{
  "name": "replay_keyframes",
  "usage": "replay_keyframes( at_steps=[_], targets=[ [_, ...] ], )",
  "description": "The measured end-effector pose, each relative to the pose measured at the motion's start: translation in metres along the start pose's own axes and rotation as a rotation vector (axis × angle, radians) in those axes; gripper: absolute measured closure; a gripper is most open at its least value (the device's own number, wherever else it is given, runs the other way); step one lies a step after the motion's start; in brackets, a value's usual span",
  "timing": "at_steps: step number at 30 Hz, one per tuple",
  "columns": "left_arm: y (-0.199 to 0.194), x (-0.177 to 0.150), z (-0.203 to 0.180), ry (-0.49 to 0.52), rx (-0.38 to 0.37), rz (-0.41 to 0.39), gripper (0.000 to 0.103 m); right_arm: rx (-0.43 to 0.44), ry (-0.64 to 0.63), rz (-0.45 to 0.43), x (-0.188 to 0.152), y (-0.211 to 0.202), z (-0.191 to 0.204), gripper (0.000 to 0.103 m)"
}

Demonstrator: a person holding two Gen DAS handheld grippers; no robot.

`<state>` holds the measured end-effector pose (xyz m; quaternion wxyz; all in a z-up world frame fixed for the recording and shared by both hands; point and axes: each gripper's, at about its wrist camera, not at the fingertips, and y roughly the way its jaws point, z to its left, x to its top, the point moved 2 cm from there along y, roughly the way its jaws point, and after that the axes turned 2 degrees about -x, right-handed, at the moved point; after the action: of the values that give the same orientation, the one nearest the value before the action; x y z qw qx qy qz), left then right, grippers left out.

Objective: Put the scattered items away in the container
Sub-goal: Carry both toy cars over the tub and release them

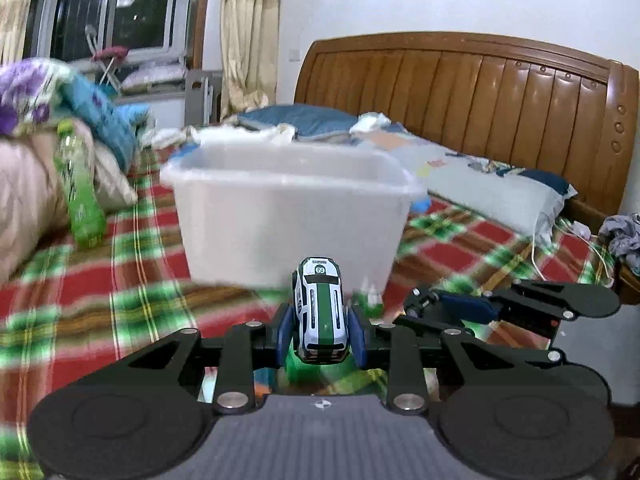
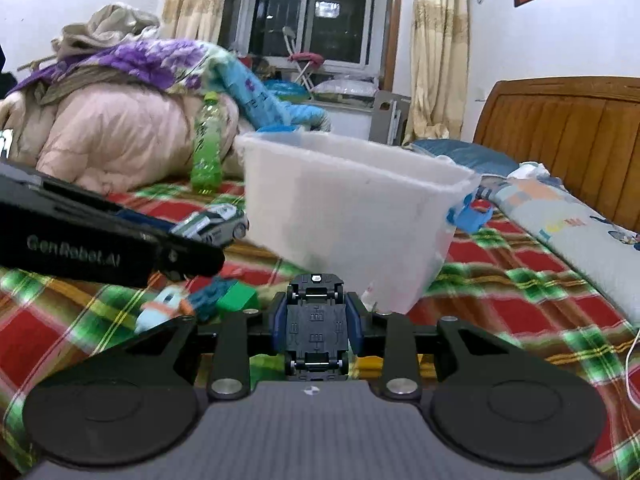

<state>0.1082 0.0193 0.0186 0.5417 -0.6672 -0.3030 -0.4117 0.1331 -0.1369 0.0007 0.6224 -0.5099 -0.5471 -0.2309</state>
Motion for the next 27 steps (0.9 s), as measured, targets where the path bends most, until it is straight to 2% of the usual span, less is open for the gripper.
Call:
replay_keyframes(
  at_steps=[7,11,16,21,23,25,27],
  targets=[
    [0.014,0.061,0.008,-0.027,0.016,-0.068,0.070,-0.036,0.025,-0.095,0.048,0.011,-0.022,0.069],
    [0.036,0.093,0.019,-0.036,0.031,-0.087,0.069,-0.063,0.040,-0.118,0.075,0.031,-0.036,0.069],
    [0.068,0.118,0.031,-0.021,0.066,-0.075,0.069,-0.086,0.085,-0.114,0.098,0.063,-0.054,0.069],
    [0.095,0.122,0.040,-0.007,0.099,-0.013,0.069,-0.083,0.161,-0.063,0.106,0.086,-0.069,0.068],
    [0.103,0.119,0.043,0.004,0.103,0.009,0.069,-0.084,0.183,-0.048,0.104,0.092,-0.072,0.063],
    [0.104,0.116,0.046,-0.001,0.104,0.016,0.067,-0.075,0.176,-0.022,0.101,0.097,-0.071,0.047],
    [0.100,0.114,0.049,-0.015,0.101,0.006,0.065,-0.074,0.162,-0.020,0.098,0.097,-0.069,0.044]
  ],
)
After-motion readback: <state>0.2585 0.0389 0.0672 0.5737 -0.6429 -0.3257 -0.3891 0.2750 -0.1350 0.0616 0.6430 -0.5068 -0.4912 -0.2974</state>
